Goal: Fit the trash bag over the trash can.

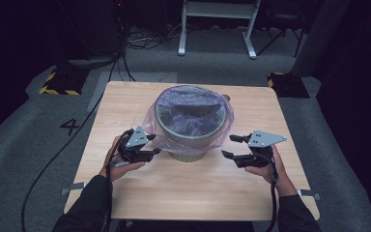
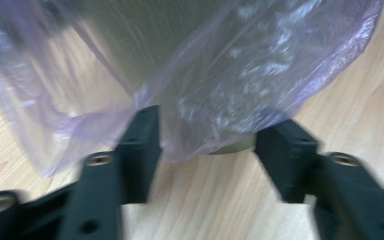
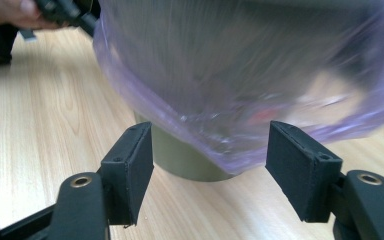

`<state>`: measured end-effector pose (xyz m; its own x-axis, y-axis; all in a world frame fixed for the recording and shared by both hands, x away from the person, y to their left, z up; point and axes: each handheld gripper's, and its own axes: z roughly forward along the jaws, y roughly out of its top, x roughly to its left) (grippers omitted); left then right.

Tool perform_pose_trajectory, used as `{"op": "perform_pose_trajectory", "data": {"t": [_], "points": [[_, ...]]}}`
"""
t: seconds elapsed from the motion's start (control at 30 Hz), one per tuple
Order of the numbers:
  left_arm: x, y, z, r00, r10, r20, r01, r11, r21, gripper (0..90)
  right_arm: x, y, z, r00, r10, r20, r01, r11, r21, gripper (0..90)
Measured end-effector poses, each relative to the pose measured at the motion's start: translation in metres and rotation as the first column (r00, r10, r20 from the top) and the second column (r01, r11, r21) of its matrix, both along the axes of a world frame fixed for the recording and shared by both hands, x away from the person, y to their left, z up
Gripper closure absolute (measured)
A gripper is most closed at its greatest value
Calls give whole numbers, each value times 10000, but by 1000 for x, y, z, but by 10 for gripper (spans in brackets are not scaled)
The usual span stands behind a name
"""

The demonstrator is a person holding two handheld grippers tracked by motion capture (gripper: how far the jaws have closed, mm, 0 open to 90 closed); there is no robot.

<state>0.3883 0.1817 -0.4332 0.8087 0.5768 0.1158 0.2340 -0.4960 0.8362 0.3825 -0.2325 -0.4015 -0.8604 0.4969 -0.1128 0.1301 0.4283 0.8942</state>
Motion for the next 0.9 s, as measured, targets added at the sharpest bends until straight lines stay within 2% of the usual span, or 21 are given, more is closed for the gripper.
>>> {"op": "perform_pose_trajectory", "data": {"t": [0.1,0.2,0.27,0.33,0.4,0.47,0.5,0.6,0.67,0.7,0.77,0.83,0.9], "points": [[-6,5,4,10000,80,-32,-81,9995,-297,260,-1,-10,17,9995,-258,197,244,9975,661,381],[-10,7,7,10000,0,71,4,9985,-555,221,9,-14,34,9915,-1239,407,1210,9903,677,414],[-11,7,9,9999,-111,101,118,9976,-675,201,20,-15,43,9828,-1820,309,1787,9801,859,417],[-12,5,9,9998,-171,106,179,9965,-811,195,34,-17,51,9797,-2003,-15,1992,9731,1157,415],[-12,2,9,9995,-278,129,288,9961,-838,190,49,-15,56,9753,-2205,-102,2205,9712,902,400],[-11,-1,9,9992,-390,115,398,9962,-780,193,64,-14,57,9749,-2211,-262,2225,9718,777,394],[-11,-1,10,9990,-425,150,435,9964,-726,202,72,-14,56,9756,-2141,-496,2172,9736,703,376],[-9,-5,9,9984,-542,148,551,9961,-694,219,86,-10,51,9766,-1983,-834,2037,9771,619,364],[-8,-8,9,9985,-535,115,542,9962,-678,246,94,-7,45,9790,-1646,-1202,1739,9822,710,379],[-7,-9,9,9985,-532,108,537,9965,-634,259,97,-6,43,9774,-1700,-1257,1792,9816,658,383],[-6,-11,10,9983,-552,172,560,9969,-545,354,103,-5,39,9750,-1730,-1396,1827,9814,592,459],[-4,-11,10,9980,-585,222,594,9974,-416,412,107,-4,35,9695,-2053,-1339,2111,9770,310,536],[-2,-12,9,9978,-646,146,651,9970,-426,483,111,-4,32,9714,-1917,-1403,1983,9796,341,639]]}}
